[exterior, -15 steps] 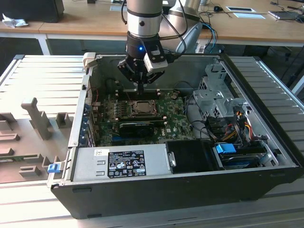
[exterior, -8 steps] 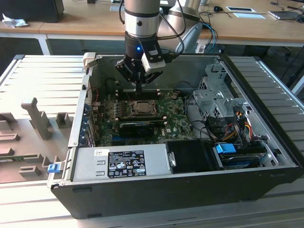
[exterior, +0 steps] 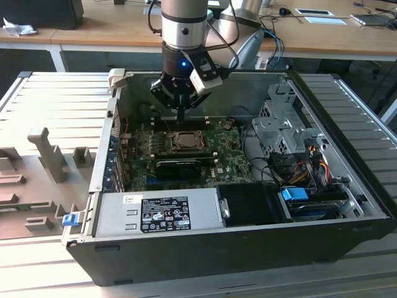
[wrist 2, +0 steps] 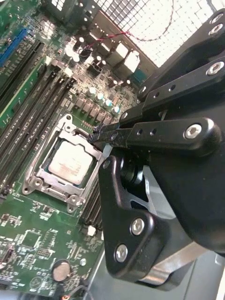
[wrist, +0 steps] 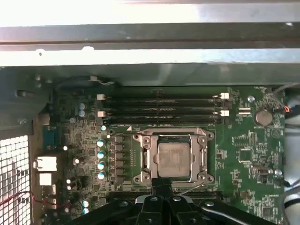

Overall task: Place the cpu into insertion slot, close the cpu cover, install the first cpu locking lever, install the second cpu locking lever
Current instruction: 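Install the first cpu locking lever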

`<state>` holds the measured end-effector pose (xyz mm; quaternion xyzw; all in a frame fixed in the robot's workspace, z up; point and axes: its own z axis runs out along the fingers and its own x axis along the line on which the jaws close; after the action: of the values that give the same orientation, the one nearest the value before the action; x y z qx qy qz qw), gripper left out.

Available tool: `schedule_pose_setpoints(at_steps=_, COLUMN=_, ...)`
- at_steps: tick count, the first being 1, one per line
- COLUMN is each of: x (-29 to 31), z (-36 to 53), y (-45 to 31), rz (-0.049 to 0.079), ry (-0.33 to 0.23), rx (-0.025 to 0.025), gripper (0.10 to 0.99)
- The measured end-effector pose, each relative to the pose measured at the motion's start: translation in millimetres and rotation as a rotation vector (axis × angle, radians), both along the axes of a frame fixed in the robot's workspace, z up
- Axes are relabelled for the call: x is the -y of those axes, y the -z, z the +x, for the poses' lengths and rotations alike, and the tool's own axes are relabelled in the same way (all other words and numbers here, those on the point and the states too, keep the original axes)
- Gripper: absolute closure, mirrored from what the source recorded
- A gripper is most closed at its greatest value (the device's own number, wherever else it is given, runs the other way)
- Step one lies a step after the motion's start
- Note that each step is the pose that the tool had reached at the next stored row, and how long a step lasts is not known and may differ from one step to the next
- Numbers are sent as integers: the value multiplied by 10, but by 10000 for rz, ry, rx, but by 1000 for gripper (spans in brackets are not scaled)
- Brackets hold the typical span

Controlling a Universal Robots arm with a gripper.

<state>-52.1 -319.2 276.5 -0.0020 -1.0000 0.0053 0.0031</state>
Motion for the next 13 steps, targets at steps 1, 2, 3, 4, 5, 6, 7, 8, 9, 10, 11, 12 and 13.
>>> schedule_pose_setpoints(at_steps=1, x=0, z=-15, y=3, rz=29, ry=-32, rx=-1, gripper=980)
schedule_pose_setpoints(at_steps=2, x=0, z=-53, y=10, rz=76, ry=-54, rx=0, gripper=980)
schedule_pose_setpoints(at_steps=3, x=0, z=-109, y=15, rz=105, ry=-58, rx=5, gripper=980)
schedule_pose_setpoints(at_steps=4, x=0, z=-210, y=21, rz=118, ry=-58, rx=33, gripper=980)
schedule_pose_setpoints(at_steps=5, x=0, z=-260, y=24, rz=121, ry=-58, rx=53, gripper=980)
schedule_pose_setpoints(at_steps=6, x=0, z=-305, y=27, rz=124, ry=-58, rx=73, gripper=980)
schedule_pose_setpoints(at_steps=7, x=0, z=-343, y=34, rz=130, ry=-57, rx=93, gripper=980)
schedule_pose_setpoints(at_steps=8, x=-1, z=-355, y=42, rz=135, ry=-65, rx=99, gripper=980)
schedule_pose_setpoints(at_steps=9, x=0, z=-358, y=50, rz=137, ry=-219, rx=97, gripper=980)
schedule_pose_setpoints(at_steps=10, x=0, z=-358, y=54, rz=139, ry=-385, rx=96, gripper=980)
schedule_pose_setpoints(at_steps=11, x=0, z=-358, y=59, rz=140, ry=-620, rx=94, gripper=980)
schedule_pose_setpoints(at_steps=12, x=0, z=-358, y=61, rz=140, ry=-799, rx=92, gripper=980)
schedule_pose_setpoints(at_steps=13, x=0, z=-359, y=66, rz=140, ry=-1088, rx=89, gripper=980)
